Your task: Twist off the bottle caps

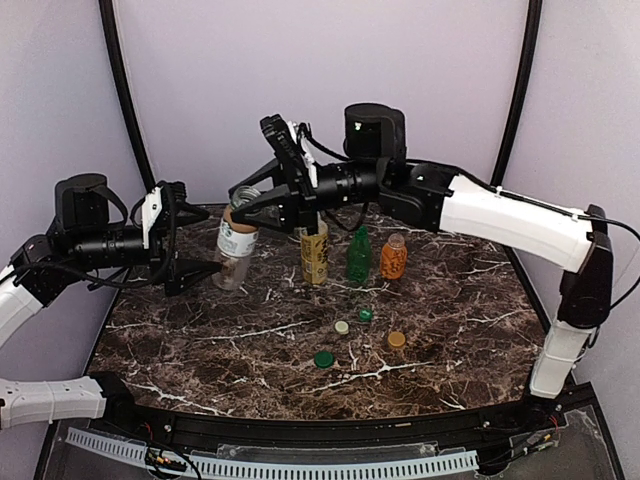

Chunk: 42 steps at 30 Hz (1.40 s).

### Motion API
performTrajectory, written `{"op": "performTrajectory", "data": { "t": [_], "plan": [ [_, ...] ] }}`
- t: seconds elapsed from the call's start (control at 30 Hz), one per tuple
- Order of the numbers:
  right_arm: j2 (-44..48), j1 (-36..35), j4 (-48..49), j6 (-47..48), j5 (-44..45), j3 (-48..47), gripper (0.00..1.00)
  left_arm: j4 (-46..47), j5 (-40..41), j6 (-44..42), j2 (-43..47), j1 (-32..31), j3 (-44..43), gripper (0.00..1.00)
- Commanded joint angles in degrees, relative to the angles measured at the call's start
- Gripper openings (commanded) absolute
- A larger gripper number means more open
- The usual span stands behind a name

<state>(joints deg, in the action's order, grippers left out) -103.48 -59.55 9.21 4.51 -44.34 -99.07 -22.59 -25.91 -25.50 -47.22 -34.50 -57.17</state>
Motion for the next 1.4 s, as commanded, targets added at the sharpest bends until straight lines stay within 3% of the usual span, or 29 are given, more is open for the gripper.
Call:
{"op": "performTrajectory", "data": {
  "t": [0.0,0.3,0.47,0.6,0.8,1.13,1.37],
  "plan": [
    [4.11,2.55,-44.76,19.67,-3.61,-3.10,0.00,-1.42,-2.23,-1.46,2.73,0.98,0.75,0.99],
    [14.93,9.27,-58.22,19.46,11.60,10.23,0.00,-2.16,-3.19,-1.95,3.62,1.32,2.48,0.99],
    [20.66,19.54,-62.60,18.85,24.88,16.94,0.00,0.59,4.78,-0.92,5.97,3.24,6.99,0.99],
    [23.17,30.77,-59.26,13.63,34.42,18.70,0.00,5.38,10.83,0.31,9.48,6.74,12.88,0.99],
    [26.66,42.67,-41.93,0.19,46.31,25.38,0.00,8.12,14.16,3.10,14.08,11.44,18.78,0.99],
    [28.89,43.38,-3.82,-10.42,56.69,47.51,0.00,14.22,29.49,9.55,18.42,17.91,28.00,0.99],
    [26.82,43.33,19.92,-9.31,53.72,60.79,0.00,14.12,30.50,11.95,21.42,21.10,31.43,0.99]
  ]
}}
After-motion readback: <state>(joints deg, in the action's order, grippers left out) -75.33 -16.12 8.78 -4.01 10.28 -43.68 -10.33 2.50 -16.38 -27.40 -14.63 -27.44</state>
